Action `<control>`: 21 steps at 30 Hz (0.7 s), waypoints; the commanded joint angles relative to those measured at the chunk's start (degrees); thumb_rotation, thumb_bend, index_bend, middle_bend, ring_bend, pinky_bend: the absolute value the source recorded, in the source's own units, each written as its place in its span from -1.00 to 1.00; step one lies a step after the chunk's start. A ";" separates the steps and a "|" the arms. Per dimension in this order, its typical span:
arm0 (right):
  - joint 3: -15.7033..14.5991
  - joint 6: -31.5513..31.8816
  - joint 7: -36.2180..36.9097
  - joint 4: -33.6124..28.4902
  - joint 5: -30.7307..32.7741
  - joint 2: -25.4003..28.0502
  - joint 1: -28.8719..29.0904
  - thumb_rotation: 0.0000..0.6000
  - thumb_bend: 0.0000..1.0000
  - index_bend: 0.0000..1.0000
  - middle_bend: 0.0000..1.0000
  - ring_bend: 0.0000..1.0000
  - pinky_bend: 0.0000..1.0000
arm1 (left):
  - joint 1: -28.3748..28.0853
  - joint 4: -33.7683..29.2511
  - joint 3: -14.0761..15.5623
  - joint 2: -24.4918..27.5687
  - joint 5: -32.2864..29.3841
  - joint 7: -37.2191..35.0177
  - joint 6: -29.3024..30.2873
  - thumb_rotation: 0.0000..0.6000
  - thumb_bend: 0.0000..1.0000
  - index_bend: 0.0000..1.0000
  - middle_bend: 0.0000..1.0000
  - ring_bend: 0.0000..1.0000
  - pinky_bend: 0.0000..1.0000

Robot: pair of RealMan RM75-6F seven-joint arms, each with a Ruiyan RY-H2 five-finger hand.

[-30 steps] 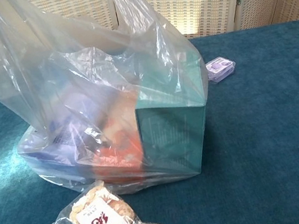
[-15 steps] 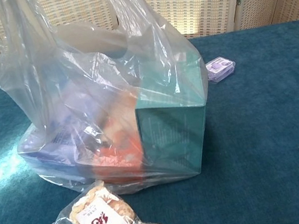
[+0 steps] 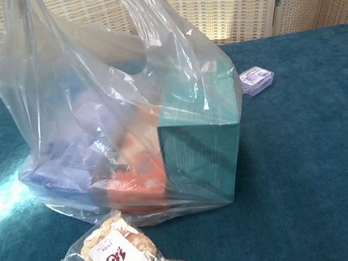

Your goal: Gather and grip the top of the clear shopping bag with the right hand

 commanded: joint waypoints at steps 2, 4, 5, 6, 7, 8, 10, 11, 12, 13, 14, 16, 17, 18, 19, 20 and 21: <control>-0.05 -1.45 1.14 -0.17 -1.61 0.25 1.69 1.00 -0.70 -0.91 -0.59 -0.67 -0.58 | 0.36 -0.75 0.00 0.59 -0.44 -1.30 0.31 1.00 -0.45 0.32 -0.27 -0.37 -0.83; -0.13 -2.14 1.90 -0.47 -2.41 0.45 2.53 1.00 -0.70 -0.91 -0.60 -0.68 -0.58 | 0.34 -1.35 -0.20 0.82 -0.92 -1.99 0.21 1.00 -0.44 0.36 -0.25 -0.36 -0.83; -0.17 -2.60 2.43 -0.66 -2.90 0.59 3.10 1.00 -0.70 -0.91 -0.60 -0.68 -0.58 | 0.35 -1.76 -0.39 0.86 -1.20 -2.43 0.33 1.00 -0.44 0.37 -0.24 -0.35 -0.82; -0.20 -3.07 2.94 -0.84 -3.30 0.72 3.65 1.00 -0.70 -0.91 -0.60 -0.69 -0.58 | 0.36 -2.02 -0.53 0.81 -1.50 -2.58 0.40 1.00 -0.44 0.39 -0.23 -0.34 -0.82; -0.21 -3.32 3.14 -0.91 -3.48 0.79 3.92 1.00 -0.70 -0.91 -0.61 -0.69 -0.58 | 0.37 -2.10 -0.54 0.78 -1.58 -2.56 0.42 1.00 -0.43 0.40 -0.22 -0.34 -0.82; -0.23 -3.73 3.46 -1.03 -3.79 0.90 4.41 1.00 -0.70 -0.91 -0.61 -0.70 -0.58 | 0.34 -2.19 -0.61 0.71 -1.64 -2.40 0.52 1.00 -0.42 0.42 -0.21 -0.32 -0.82; -0.21 -4.13 4.02 -1.22 -4.15 0.96 5.07 1.00 -0.70 -0.91 -0.61 -0.70 -0.58 | 0.18 -2.00 -0.64 0.34 -1.86 -1.90 0.44 1.00 -0.41 0.43 -0.19 -0.32 -0.82; -0.18 -4.24 4.18 -1.27 -4.25 0.97 5.30 1.00 -0.70 -0.91 -0.61 -0.70 -0.58 | 0.16 -1.96 -0.58 0.25 -1.92 -1.82 0.36 1.00 -0.40 0.44 -0.19 -0.31 -0.81; -0.15 -4.28 4.24 -1.33 -4.32 0.98 5.49 1.00 -0.70 -0.91 -0.61 -0.70 -0.58 | 0.30 -1.93 -0.41 0.29 -1.92 -1.88 0.42 1.00 -0.40 0.44 -0.19 -0.31 -0.81; -0.12 -4.30 4.21 -1.37 -4.40 0.96 5.68 1.00 -0.70 -0.91 -0.61 -0.70 -0.58 | 0.38 -1.88 -0.25 0.35 -1.73 -2.09 0.49 1.00 -0.40 0.44 -0.19 -0.31 -0.81; -0.11 -4.29 4.18 -1.40 -4.47 0.94 5.77 1.00 -0.70 -0.91 -0.61 -0.70 -0.58 | 0.35 -1.82 -0.25 0.31 -1.72 -2.11 0.48 1.00 -0.40 0.44 -0.19 -0.31 -0.81; -0.10 -4.31 4.20 -1.56 -4.55 0.95 6.07 1.00 -0.70 -0.91 -0.61 -0.70 -0.58 | 0.15 -1.61 -0.36 0.07 -1.66 -1.91 0.54 1.00 -0.40 0.43 -0.19 -0.31 -0.81; -0.10 -4.32 4.18 -1.59 -4.54 0.96 6.16 1.00 -0.70 -0.91 -0.61 -0.70 -0.58 | 0.10 -1.58 -0.36 0.03 -1.55 -1.85 0.61 1.00 -0.40 0.42 -0.19 -0.31 -0.81; -0.10 -4.32 4.17 -1.62 -4.50 0.96 6.24 1.00 -0.70 -0.91 -0.61 -0.70 -0.58 | 0.06 -1.54 -0.35 -0.02 -1.41 -1.81 0.68 1.00 -0.41 0.40 -0.19 -0.31 -0.81; -0.09 -4.34 4.13 -1.65 -4.43 0.94 6.35 1.00 -0.70 -0.91 -0.61 -0.70 -0.58 | 0.02 -1.46 -0.26 -0.07 -1.17 -1.73 0.78 1.00 -0.41 0.37 -0.19 -0.31 -0.81; -0.12 -4.37 4.13 -1.69 -4.43 0.93 6.43 1.00 -0.70 -0.91 -0.61 -0.70 -0.58 | 0.01 -1.41 -0.17 -0.10 -0.99 -1.69 0.83 1.00 -0.41 0.31 -0.19 -0.31 -0.81; -0.20 -4.42 4.17 -1.72 -4.48 0.94 6.52 1.00 -0.70 -0.91 -0.61 -0.70 -0.58 | -0.03 -1.38 -0.05 -0.10 -0.85 -1.57 0.77 1.00 -0.41 0.24 -0.19 -0.31 -0.81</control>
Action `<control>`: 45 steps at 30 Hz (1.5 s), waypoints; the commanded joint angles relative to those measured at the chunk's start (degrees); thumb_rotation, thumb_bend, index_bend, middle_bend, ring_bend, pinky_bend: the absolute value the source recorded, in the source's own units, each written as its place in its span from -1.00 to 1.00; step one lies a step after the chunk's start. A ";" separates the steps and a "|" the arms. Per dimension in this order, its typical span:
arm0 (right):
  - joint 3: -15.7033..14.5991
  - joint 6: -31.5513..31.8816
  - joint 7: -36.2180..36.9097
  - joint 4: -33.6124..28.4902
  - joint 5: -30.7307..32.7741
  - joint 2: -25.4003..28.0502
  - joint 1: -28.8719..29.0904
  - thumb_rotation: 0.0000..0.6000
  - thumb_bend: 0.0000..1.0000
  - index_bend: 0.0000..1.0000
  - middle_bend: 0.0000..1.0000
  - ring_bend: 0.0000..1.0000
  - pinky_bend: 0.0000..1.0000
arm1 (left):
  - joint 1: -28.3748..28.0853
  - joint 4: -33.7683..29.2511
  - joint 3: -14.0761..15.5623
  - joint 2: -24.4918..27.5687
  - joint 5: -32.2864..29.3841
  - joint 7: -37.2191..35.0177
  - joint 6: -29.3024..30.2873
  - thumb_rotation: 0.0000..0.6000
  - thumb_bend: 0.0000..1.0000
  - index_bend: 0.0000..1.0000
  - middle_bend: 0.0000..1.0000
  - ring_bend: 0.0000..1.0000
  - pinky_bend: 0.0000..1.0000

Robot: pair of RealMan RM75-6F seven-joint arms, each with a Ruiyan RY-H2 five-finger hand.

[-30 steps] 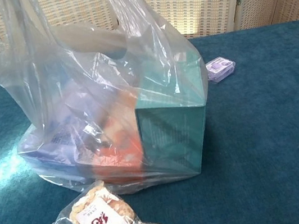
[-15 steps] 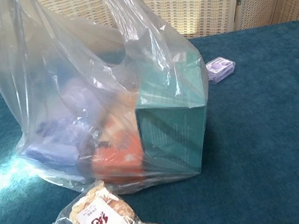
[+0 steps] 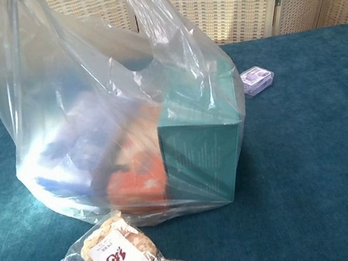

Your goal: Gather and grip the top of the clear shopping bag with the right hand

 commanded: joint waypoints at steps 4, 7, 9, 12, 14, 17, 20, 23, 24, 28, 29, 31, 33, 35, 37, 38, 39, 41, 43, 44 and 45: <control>-0.33 -0.15 0.01 -0.15 -0.26 0.09 0.39 1.00 -0.70 -0.91 -0.61 -0.70 -0.58 | -0.13 -0.06 0.54 0.39 0.31 0.86 -0.53 1.00 -0.41 0.07 -0.19 -0.33 -0.81; -0.50 -0.07 0.05 -0.19 -0.30 0.10 0.48 1.00 -0.70 -0.91 -0.61 -0.70 -0.58 | -0.17 -0.35 0.52 0.77 0.08 1.48 -0.79 1.00 -0.40 -0.04 -0.19 -0.35 -0.81; -0.55 -0.06 0.11 -0.16 -0.21 0.10 0.56 1.00 -0.70 -0.91 -0.61 -0.70 -0.58 | 0.05 -0.65 0.66 1.18 0.16 1.50 -0.65 1.00 -0.39 -0.12 -0.19 -0.36 -0.81; -0.65 -0.21 0.17 -0.22 -0.13 0.20 0.77 1.00 -0.70 -0.91 -0.61 -0.70 -0.58 | -0.28 -1.25 0.70 1.65 0.31 1.58 -1.28 1.00 -0.39 -0.25 -0.26 -0.39 -0.81; -0.74 -0.16 0.20 -0.30 -0.23 0.27 0.84 1.00 -0.70 -0.91 -0.61 -0.70 -0.58 | -0.70 -1.37 0.68 1.68 -0.11 2.55 -2.21 1.00 -0.39 -0.33 -0.33 -0.41 -0.81; -0.84 0.12 0.27 -0.42 -0.32 0.34 0.85 1.00 -0.70 -0.91 -0.61 -0.70 -0.58 | -1.38 -1.69 0.71 1.69 -0.68 4.13 -3.65 1.00 -0.39 -0.38 -0.39 -0.42 -0.81; -1.01 0.50 0.40 -0.36 -0.31 0.31 0.69 1.00 -0.70 -0.91 -0.61 -0.70 -0.58 | -2.10 -2.09 0.50 1.75 -1.34 5.76 -4.95 1.00 -0.39 -0.38 -0.42 -0.44 -0.81; -1.22 0.76 0.61 -0.24 -0.19 0.34 0.50 1.00 -0.70 -0.91 -0.61 -0.70 -0.58 | -2.60 -2.72 0.35 1.84 -1.80 6.45 -5.82 1.00 -0.39 -0.35 -0.47 -0.49 -0.81; -1.26 0.87 0.67 -0.17 -0.14 0.32 0.44 1.00 -0.70 -0.91 -0.61 -0.70 -0.58 | -2.66 -2.95 0.30 1.83 -1.87 6.37 -5.86 1.00 -0.39 -0.30 -0.48 -0.50 -0.81; -1.31 1.03 1.05 0.03 0.13 0.28 0.42 1.00 -0.70 -0.91 -0.61 -0.70 -0.58 | -3.29 -3.63 -0.35 1.20 -2.51 6.40 -6.06 1.00 -0.39 0.01 -0.48 -0.50 -0.81; -1.31 0.96 1.25 0.04 0.19 0.25 0.50 1.00 -0.70 -0.91 -0.61 -0.70 -0.58 | -3.43 -3.66 -0.54 0.97 -2.67 6.53 -6.00 1.00 -0.39 0.07 -0.48 -0.50 -0.81; -1.34 0.56 1.77 0.02 0.15 0.21 0.84 1.00 -0.70 -0.91 -0.61 -0.70 -0.58 | -3.54 -3.82 -0.95 0.48 -3.22 6.65 -5.72 1.00 -0.39 0.16 -0.48 -0.50 -0.81; -1.39 -0.18 2.35 -0.33 -0.19 0.46 1.50 1.00 -0.70 -0.91 -0.61 -0.70 -0.58 | -3.50 -4.18 -1.43 0.28 -3.86 6.40 -5.36 1.00 -0.39 0.22 -0.48 -0.50 -0.81; -1.35 -0.83 2.69 -0.78 -0.70 0.75 2.23 1.00 -0.70 -0.91 -0.62 -0.70 -0.58 | -3.33 -4.69 -1.80 0.53 -4.48 6.05 -5.18 1.00 -0.38 0.24 -0.48 -0.50 -0.81; -1.34 -1.79 3.35 -1.56 -1.45 1.14 3.28 1.00 -0.70 -0.91 -0.62 -0.71 -0.58 | -3.01 -5.41 -2.09 1.07 -5.11 5.76 -5.05 1.00 -0.38 0.26 -0.48 -0.50 -0.81; -1.33 -2.34 3.97 -1.95 -1.74 1.33 3.84 1.00 -0.70 -0.91 -0.63 -0.72 -0.58 | -2.85 -5.70 -2.17 1.30 -5.24 5.66 -4.94 1.00 -0.38 0.27 -0.48 -0.50 -0.81; -1.31 -2.99 4.75 -2.36 -2.00 1.50 4.48 1.00 -0.70 -0.91 -0.63 -0.73 -0.58 | -2.73 -5.95 -2.27 1.50 -5.32 5.59 -4.80 1.00 -0.38 0.27 -0.48 -0.50 -0.81; -1.38 -5.12 7.18 -3.56 -2.47 2.08 6.27 1.00 -0.70 -0.91 -0.66 -0.77 -0.58 | -2.50 -6.41 -2.45 1.87 -5.34 5.61 -4.49 1.00 -0.38 0.27 -0.48 -0.50 -0.81; -1.34 -7.45 9.91 -4.84 -3.14 2.70 8.43 1.00 -0.71 -0.91 -0.69 -0.81 -0.58 | -2.32 -6.94 -2.44 2.24 -5.28 5.73 -4.41 1.00 -0.38 0.27 -0.48 -0.50 -0.81; -1.32 -8.48 11.12 -5.37 -3.49 2.93 9.42 1.00 -0.73 -0.91 -0.71 -0.83 -0.58 | -2.25 -7.19 -2.45 2.45 -5.30 5.81 -4.44 1.00 -0.38 0.26 -0.48 -0.50 -0.81; -1.27 -9.50 12.31 -5.86 -3.80 3.11 10.43 1.00 -0.75 -0.91 -0.73 -0.86 -0.59 | -2.20 -7.43 -2.44 2.64 -5.32 5.94 -4.51 1.00 -0.38 0.26 -0.48 -0.50 -0.81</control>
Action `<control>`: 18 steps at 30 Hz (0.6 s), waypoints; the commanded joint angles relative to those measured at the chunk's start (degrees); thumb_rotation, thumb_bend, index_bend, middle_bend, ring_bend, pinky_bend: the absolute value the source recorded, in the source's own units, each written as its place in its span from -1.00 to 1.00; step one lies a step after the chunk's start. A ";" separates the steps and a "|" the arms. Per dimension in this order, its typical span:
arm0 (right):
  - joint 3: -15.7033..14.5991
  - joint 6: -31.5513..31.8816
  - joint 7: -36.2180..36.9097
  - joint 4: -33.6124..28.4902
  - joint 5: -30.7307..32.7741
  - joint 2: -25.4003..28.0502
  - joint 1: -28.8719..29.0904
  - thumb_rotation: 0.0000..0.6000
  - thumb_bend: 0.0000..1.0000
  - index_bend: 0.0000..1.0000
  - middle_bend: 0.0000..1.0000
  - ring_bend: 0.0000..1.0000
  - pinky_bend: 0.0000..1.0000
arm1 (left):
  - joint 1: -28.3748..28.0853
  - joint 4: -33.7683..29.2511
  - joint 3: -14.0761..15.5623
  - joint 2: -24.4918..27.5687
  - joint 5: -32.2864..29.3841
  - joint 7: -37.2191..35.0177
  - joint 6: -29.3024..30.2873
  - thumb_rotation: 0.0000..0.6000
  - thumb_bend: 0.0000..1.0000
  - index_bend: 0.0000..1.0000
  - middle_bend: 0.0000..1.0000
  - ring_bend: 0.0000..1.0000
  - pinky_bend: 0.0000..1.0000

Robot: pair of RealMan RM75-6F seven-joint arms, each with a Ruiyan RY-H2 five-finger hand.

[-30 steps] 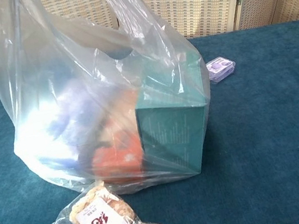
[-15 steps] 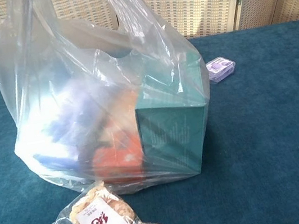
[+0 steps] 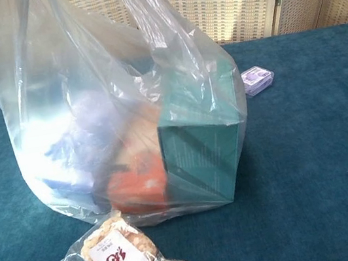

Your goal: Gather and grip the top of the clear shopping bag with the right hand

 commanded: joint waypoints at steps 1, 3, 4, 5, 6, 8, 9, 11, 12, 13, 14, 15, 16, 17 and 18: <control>0.22 -4.64 4.97 -2.59 -1.45 1.17 4.24 1.00 -0.77 -0.91 -0.74 -0.87 -0.60 | 0.18 -0.65 0.01 0.55 -0.09 0.38 -0.18 1.00 -0.38 0.26 -0.48 -0.50 -0.81; 0.61 -6.60 6.29 -3.52 -1.67 1.36 6.19 1.00 -0.81 -0.92 -0.76 -0.90 -0.61 | 0.23 -0.97 0.02 0.76 -0.14 0.60 -0.29 1.00 -0.39 0.25 -0.48 -0.50 -0.81; 0.93 -8.01 7.09 -4.16 -1.52 1.42 7.50 1.00 -0.82 -0.92 -0.76 -0.90 -0.61 | 0.28 -1.15 -0.03 0.85 -0.20 0.74 -0.25 1.00 -0.39 0.25 -0.48 -0.50 -0.81; 1.22 -9.06 7.84 -4.65 -1.27 1.41 8.49 1.00 -0.85 -0.93 -0.78 -0.92 -0.61 | 0.31 -1.25 -0.08 0.89 -0.25 0.84 -0.21 1.00 -0.39 0.25 -0.48 -0.50 -0.81; 1.57 -10.04 8.69 -5.12 -0.89 1.34 9.46 1.00 -0.88 -0.95 -0.80 -0.93 -0.62 | 0.33 -1.32 -0.14 0.91 -0.29 0.93 -0.15 1.00 -0.39 0.25 -0.48 -0.50 -0.81; 2.44 -12.24 10.70 -6.12 0.06 1.17 11.70 1.00 -0.93 -0.97 -0.83 -0.95 -0.64 | 0.39 -1.50 -0.22 0.99 -0.38 1.05 -0.08 1.00 -0.39 0.24 -0.48 -0.50 -0.81; 3.00 -13.12 11.88 -6.61 0.60 0.96 12.83 1.00 -0.96 -0.99 -0.85 -0.96 -0.64 | 0.45 -1.61 -0.26 1.05 -0.46 1.15 -0.06 1.00 -0.39 0.24 -0.48 -0.50 -0.81; 3.73 -14.73 13.66 -7.33 1.70 0.79 14.48 1.00 -0.99 -1.00 -0.86 -0.97 -0.65 | 0.52 -1.76 -0.29 1.17 -0.54 1.30 -0.05 1.00 -0.39 0.23 -0.48 -0.50 -0.81; 4.03 -15.67 14.48 -7.67 2.28 0.82 15.31 1.00 -1.00 -1.00 -0.87 -0.98 -0.65 | 0.57 -1.83 -0.30 1.25 -0.58 1.36 -0.05 1.00 -0.39 0.23 -0.48 -0.50 -0.81; 4.43 -16.92 15.50 -8.04 3.10 0.92 16.36 1.00 -1.00 -1.00 -0.87 -0.99 -0.65 | 0.64 -1.96 -0.35 1.37 -0.61 1.43 -0.01 1.00 -0.39 0.23 -0.48 -0.50 -0.81; 4.72 -17.81 16.18 -8.26 3.79 1.00 17.09 1.00 -1.00 -1.00 -0.88 -0.99 -0.65 | 0.69 -2.01 -0.40 1.45 -0.67 1.46 0.03 1.00 -0.39 0.23 -0.48 -0.50 -0.81; 5.02 -18.61 16.81 -8.40 4.46 1.04 17.76 1.00 -1.00 -1.00 -0.89 -1.00 -0.65 | 0.73 -2.06 -0.41 1.52 -0.70 1.48 0.04 1.00 -0.39 0.23 -0.48 -0.50 -0.81; 5.42 -19.42 17.43 -8.45 5.29 1.00 18.51 1.00 -1.00 -1.00 -0.90 -1.00 -0.65 | 0.77 -2.12 -0.44 1.61 -0.74 1.50 0.02 1.00 -0.39 0.23 -0.48 -0.50 -0.81; 5.66 -19.88 17.66 -8.45 5.87 0.95 18.94 1.00 -1.00 -1.00 -0.90 -1.00 -0.65 | 0.81 -2.15 -0.48 1.65 -0.79 1.53 0.05 1.00 -0.39 0.23 -0.48 -0.50 -0.81; 5.83 -20.25 17.70 -8.47 6.31 0.91 19.28 1.00 -1.00 -1.00 -0.90 -1.00 -0.65 | 0.84 -2.19 -0.50 1.71 -0.82 1.54 0.05 1.00 -0.39 0.23 -0.48 -0.50 -0.81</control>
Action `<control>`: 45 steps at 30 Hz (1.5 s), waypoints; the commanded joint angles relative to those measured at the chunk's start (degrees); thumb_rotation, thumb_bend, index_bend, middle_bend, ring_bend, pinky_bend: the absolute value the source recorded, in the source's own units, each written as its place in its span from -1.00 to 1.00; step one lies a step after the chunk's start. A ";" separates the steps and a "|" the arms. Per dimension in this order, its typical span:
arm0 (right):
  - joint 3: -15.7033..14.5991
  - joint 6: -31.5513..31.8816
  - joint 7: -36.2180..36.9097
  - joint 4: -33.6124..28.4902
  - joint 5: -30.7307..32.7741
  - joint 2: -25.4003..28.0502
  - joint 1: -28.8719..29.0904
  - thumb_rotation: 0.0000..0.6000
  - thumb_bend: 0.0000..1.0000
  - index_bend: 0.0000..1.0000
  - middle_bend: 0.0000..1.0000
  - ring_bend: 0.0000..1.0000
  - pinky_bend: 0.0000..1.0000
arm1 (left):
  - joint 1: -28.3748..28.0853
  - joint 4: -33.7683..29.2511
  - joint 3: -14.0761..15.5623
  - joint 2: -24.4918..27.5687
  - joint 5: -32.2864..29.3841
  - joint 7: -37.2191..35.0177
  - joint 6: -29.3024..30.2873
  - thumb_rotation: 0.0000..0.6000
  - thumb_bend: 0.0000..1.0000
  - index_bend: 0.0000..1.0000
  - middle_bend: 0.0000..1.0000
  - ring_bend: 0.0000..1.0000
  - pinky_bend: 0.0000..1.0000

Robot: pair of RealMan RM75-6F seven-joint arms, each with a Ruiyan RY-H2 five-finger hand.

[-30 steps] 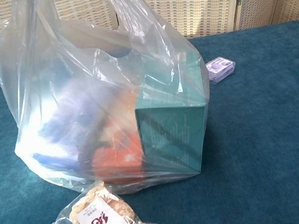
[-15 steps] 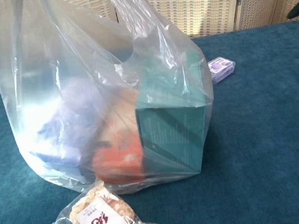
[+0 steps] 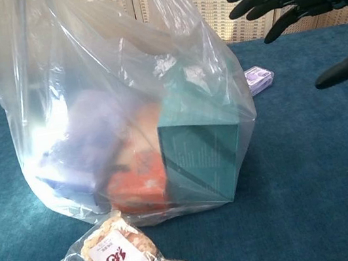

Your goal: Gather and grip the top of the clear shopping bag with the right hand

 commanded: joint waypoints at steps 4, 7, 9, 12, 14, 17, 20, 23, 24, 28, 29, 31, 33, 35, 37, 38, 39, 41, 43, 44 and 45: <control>1.23 -2.54 1.56 -0.27 3.08 -0.26 2.15 1.00 -1.00 -1.00 -0.91 -1.00 -0.65 | 0.17 -0.17 -0.04 0.35 -0.17 0.04 -0.14 1.00 -0.39 0.22 -0.48 -0.50 -0.81; 1.60 -4.11 3.06 0.11 4.26 -0.62 3.36 1.00 -1.00 -1.00 -0.91 -1.00 -0.65 | 0.20 -0.33 -0.09 0.46 -0.27 -0.06 -0.24 1.00 -0.39 0.22 -0.48 -0.50 -0.81; 2.00 -5.40 4.21 0.51 4.94 -1.11 4.49 1.00 -1.00 -1.00 -0.91 -1.00 -0.65 | 0.10 -0.44 -0.17 0.49 -0.28 0.07 -0.38 1.00 -0.39 0.22 -0.48 -0.50 -0.81; 2.83 -7.02 6.09 1.11 5.41 -2.48 6.46 1.00 -1.00 -1.00 -0.91 -1.00 -0.65 | 0.00 -0.75 -0.24 0.50 -0.35 0.48 -0.54 1.00 -0.39 0.22 -0.48 -0.50 -0.81; 3.20 -7.49 7.71 1.42 5.22 -3.43 7.46 1.00 -1.00 -1.00 -0.91 -1.00 -0.65 | 0.01 -0.92 -0.24 0.47 -0.37 0.73 -0.53 1.00 -0.39 0.22 -0.48 -0.50 -0.81; 3.69 -7.54 10.01 2.32 4.60 -5.01 8.78 1.00 -1.00 -1.00 -0.91 -1.00 -0.65 | 0.06 -1.22 -0.21 0.60 -0.50 1.19 -0.66 1.00 -0.39 0.22 -0.48 -0.50 -0.81; 3.98 -6.43 11.66 3.16 3.73 -6.63 9.48 1.00 -1.00 -1.00 -0.91 -1.00 -0.65 | 0.13 -1.54 -0.25 0.90 -0.73 1.55 -0.83 1.00 -0.39 0.22 -0.48 -0.50 -0.81; 4.11 -5.33 14.24 4.07 3.28 -8.55 10.07 1.00 -1.00 -1.00 -0.89 -1.00 -0.65 | 0.16 -1.85 -0.42 1.23 -1.03 1.71 -1.00 1.00 -0.39 0.22 -0.48 -0.50 -0.81; 4.12 -4.95 15.17 4.40 3.16 -9.21 10.23 1.00 -1.00 -1.00 -0.88 -1.00 -0.65 | 0.16 -1.95 -0.48 1.33 -1.10 1.77 -1.04 1.00 -0.39 0.22 -0.48 -0.50 -0.81; 4.17 -2.62 21.08 6.35 2.81 -12.39 10.68 1.00 -1.00 -1.00 -0.83 -1.00 -0.65 | 0.29 -2.33 -0.59 1.71 -1.41 2.08 -1.15 1.00 -0.39 0.22 -0.48 -0.50 -0.81; 4.18 -2.06 22.48 6.90 2.80 -13.14 10.74 1.00 -1.00 -1.00 -0.81 -1.00 -0.65 | 0.33 -2.42 -0.58 1.79 -1.47 2.10 -1.20 1.00 -0.39 0.22 -0.48 -0.50 -0.81; 4.10 -0.82 25.70 8.24 2.58 -14.78 10.89 1.00 -1.00 -1.00 -0.78 -1.00 -0.65 | 0.45 -2.64 -0.59 2.02 -1.56 2.17 -1.24 1.00 -0.39 0.22 -0.48 -0.50 -0.81; 3.88 0.11 27.76 9.60 2.10 -16.04 11.06 1.00 -1.00 -1.00 -0.75 -1.00 -0.65 | 0.50 -2.80 -0.61 2.16 -1.53 2.29 -1.24 1.00 -0.39 0.22 -0.48 -0.50 -0.81; 3.62 1.16 29.63 11.19 1.76 -17.48 11.18 1.00 -1.00 -1.00 -0.73 -0.98 -0.65 | 0.52 -3.00 -0.69 2.27 -1.58 2.40 -1.22 1.00 -0.39 0.22 -0.48 -0.50 -0.81; 3.49 1.61 30.86 12.37 2.06 -18.66 11.30 1.00 -1.00 -1.00 -0.70 -0.95 -0.65 | 0.54 -3.21 -0.74 2.37 -1.67 2.54 -1.26 1.00 -0.39 0.22 -0.48 -0.50 -0.81; 3.35 1.48 31.45 13.02 2.30 -19.30 11.52 1.00 -1.00 -1.00 -0.69 -0.94 -0.65 | 0.56 -3.33 -0.76 2.43 -1.75 2.67 -1.31 1.00 -0.39 0.22 -0.48 -0.50 -0.81; 3.28 1.19 32.01 13.46 2.76 -19.85 11.75 1.00 -1.00 -1.00 -0.69 -0.94 -0.65 | 0.57 -3.47 -0.78 2.52 -1.81 2.80 -1.36 1.00 -0.39 0.22 -0.48 -0.50 -0.81; 3.27 0.20 32.65 13.58 4.04 -20.48 12.14 1.00 -1.00 -1.00 -0.69 -0.94 -0.65 | 0.60 -3.63 -0.79 2.62 -1.89 3.07 -1.41 1.00 -0.39 0.22 -0.48 -0.50 -0.81; 3.38 -1.19 33.49 13.13 5.54 -20.92 12.70 1.00 -1.00 -1.00 -0.69 -0.94 -0.65 | 0.63 -3.83 -0.82 2.69 -2.00 3.35 -1.43 1.00 -0.39 0.22 -0.48 -0.50 -0.81; 3.42 -1.91 33.72 12.92 6.02 -21.00 13.03 1.00 -1.00 -1.00 -0.69 -0.94 -0.65 | 0.65 -3.92 -0.86 2.72 -2.08 3.44 -1.41 1.00 -0.39 0.22 -0.48 -0.50 -0.81; 3.49 -2.68 34.05 12.71 6.38 -21.12 13.48 1.00 -1.00 -1.00 -0.69 -0.94 -0.65 | 0.67 -4.04 -0.90 2.75 -2.21 3.55 -1.44 1.00 -0.39 0.22 -0.48 -0.50 -0.81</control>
